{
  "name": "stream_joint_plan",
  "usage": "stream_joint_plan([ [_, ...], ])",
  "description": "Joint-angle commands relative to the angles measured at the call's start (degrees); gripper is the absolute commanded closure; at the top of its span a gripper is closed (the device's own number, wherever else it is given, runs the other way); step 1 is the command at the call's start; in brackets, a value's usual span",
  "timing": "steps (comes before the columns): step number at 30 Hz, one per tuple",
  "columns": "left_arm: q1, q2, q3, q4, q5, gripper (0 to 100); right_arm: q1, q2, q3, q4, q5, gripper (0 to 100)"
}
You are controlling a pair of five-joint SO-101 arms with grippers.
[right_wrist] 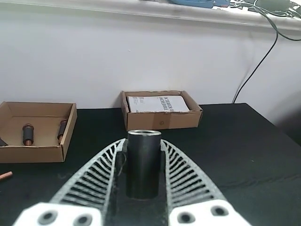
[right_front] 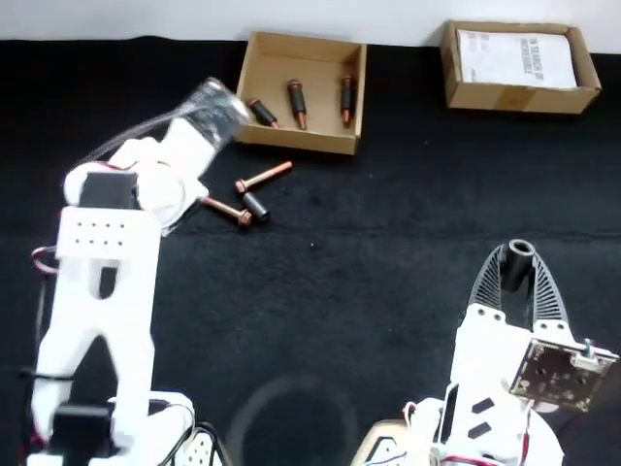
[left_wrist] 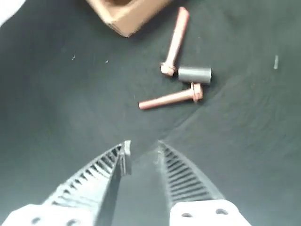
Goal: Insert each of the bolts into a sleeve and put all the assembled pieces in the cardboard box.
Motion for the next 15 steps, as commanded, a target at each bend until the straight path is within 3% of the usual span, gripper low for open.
stream_joint_plan([
  [1,0.7,2.1,-2.3,-1.2,-26.4,85,0.7,-0.3,-0.3,-1.3,0.5,99.1],
  [4,0.9,5.0,-2.2,-1.6,-41.1,85,0.7,-0.3,-0.4,-1.0,0.6,99.1],
  [6,2.0,7.3,-2.6,-1.8,-47.3,85,0.8,-0.3,-0.4,-1.0,0.6,99.1],
  [12,4.9,13.5,-0.7,-13.1,-47.2,97,2.7,-0.3,-3.2,-0.9,0.6,99.1],
  [15,5.1,15.5,0.9,-20.4,-47.0,98,2.8,-0.3,-3.6,-0.9,0.6,99.1],
])
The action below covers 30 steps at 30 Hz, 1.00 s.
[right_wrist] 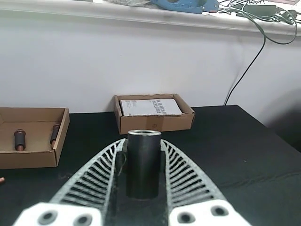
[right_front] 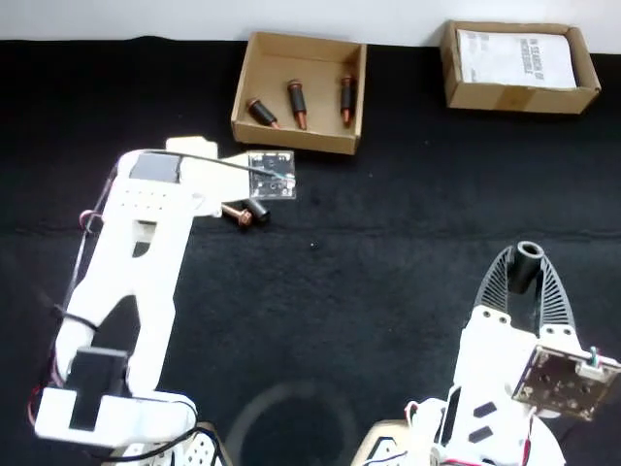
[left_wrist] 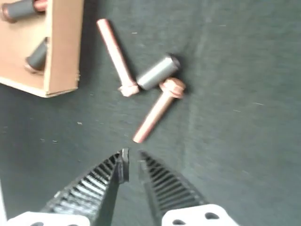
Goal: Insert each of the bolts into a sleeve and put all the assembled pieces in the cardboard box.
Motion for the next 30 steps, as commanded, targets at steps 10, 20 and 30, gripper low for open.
stream_joint_plan([
  [10,4.4,1.9,4.5,-13.6,-9.0,86,0.7,-0.3,-1.7,-1.0,0.2,99.1],
  [20,4.6,15.9,4.0,-23.6,-14.0,86,0.8,-0.3,1.5,-1.3,0.5,99.1],
  [30,3.9,16.4,3.9,-23.5,-14.2,86,1.8,-0.3,7.3,-7.5,0.4,99.1],
])
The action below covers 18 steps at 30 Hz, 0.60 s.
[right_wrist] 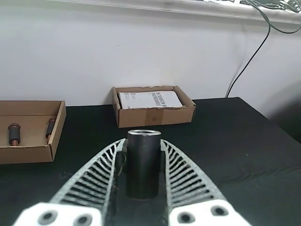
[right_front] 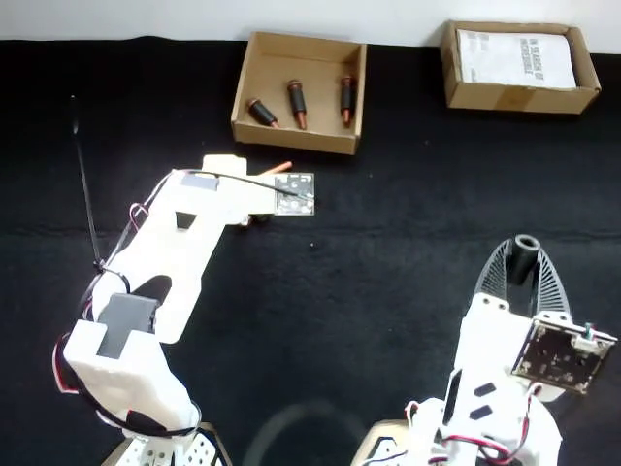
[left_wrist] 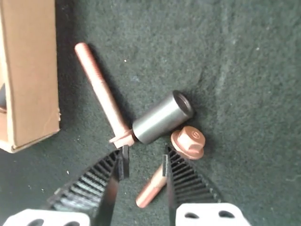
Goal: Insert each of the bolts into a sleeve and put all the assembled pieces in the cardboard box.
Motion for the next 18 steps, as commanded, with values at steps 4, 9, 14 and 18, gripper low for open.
stream_joint_plan([
  [4,-0.7,-1.7,-2.3,-0.2,-17.6,86,1.8,-0.3,2.2,-3.7,0.4,99.1],
  [9,-1.0,-4.7,-2.6,1.6,-18.7,86,1.9,-0.3,2.5,-3.5,0.4,99.1],
  [14,-0.6,-7.0,-2.9,6.2,-18.7,86,1.9,-0.3,2.6,-3.5,0.2,99.1],
  [18,-0.5,-6.5,-2.8,6.6,-18.7,86,1.9,-0.3,2.6,-3.4,0.2,99.1],
])
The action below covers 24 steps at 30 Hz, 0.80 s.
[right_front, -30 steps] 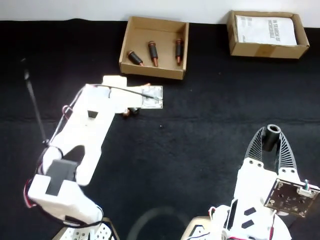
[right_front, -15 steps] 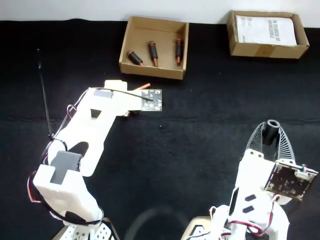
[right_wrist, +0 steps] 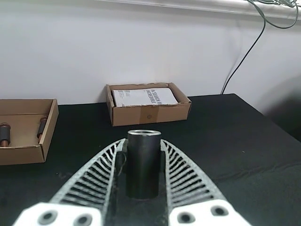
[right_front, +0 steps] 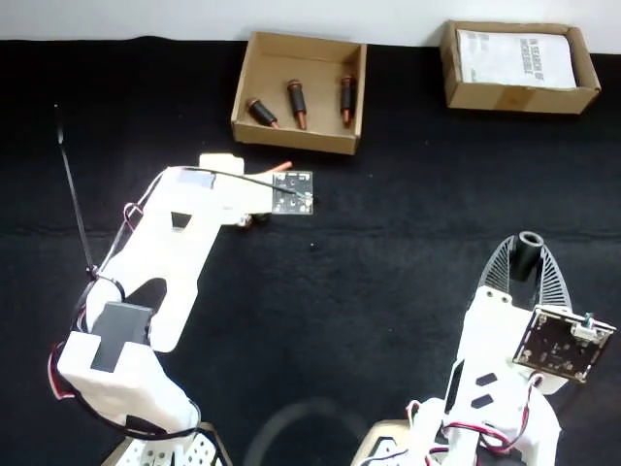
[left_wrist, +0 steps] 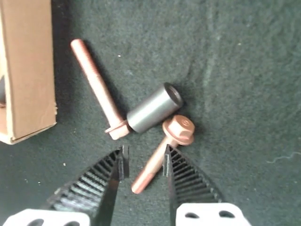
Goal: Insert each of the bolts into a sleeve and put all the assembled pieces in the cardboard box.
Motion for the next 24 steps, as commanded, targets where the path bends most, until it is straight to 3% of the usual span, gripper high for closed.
stream_joint_plan([
  [1,0.0,-2.6,-2.2,0.5,-18.7,86,0.7,-0.4,-0.2,-1.1,0.2,99.1],
  [20,0.0,6.1,-2.6,0.3,-18.5,86,0.6,-0.4,2.4,-1.0,0.5,99.1],
  [24,-0.4,11.6,-2.6,-5.4,-18.5,86,0.6,-0.4,2.8,-1.0,0.3,99.1],
])
